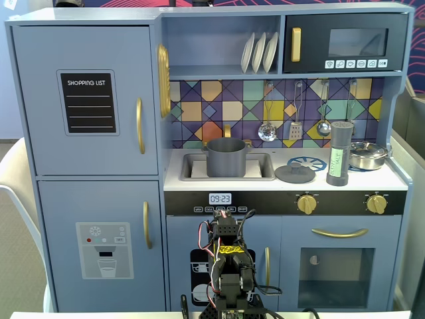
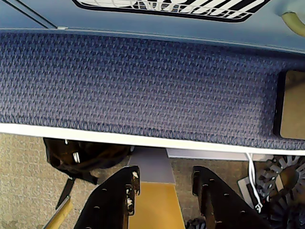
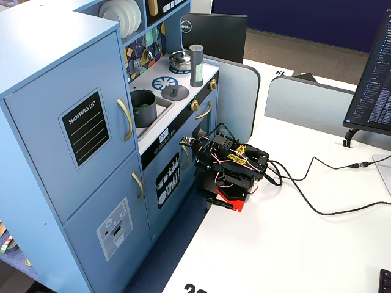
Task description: Put salt in the gray recipient
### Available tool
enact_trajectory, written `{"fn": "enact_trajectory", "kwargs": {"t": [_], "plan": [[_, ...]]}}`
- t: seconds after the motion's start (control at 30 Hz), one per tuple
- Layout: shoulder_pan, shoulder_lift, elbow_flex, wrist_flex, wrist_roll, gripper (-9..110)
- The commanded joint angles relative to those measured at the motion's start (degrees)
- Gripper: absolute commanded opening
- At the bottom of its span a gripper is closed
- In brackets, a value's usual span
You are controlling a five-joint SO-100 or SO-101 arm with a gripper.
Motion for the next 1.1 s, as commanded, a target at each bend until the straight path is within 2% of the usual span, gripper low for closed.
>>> {"fn": "enact_trajectory", "kwargs": {"t": [0.0,1.0,1.07], "plan": [[-2.11,0.26,-0.53,0.0,0.09,7],[-0.97,0.26,-0.44,0.0,-0.09,7],[-4.92,0.26,-0.44,-0.09,0.62,7]]}}
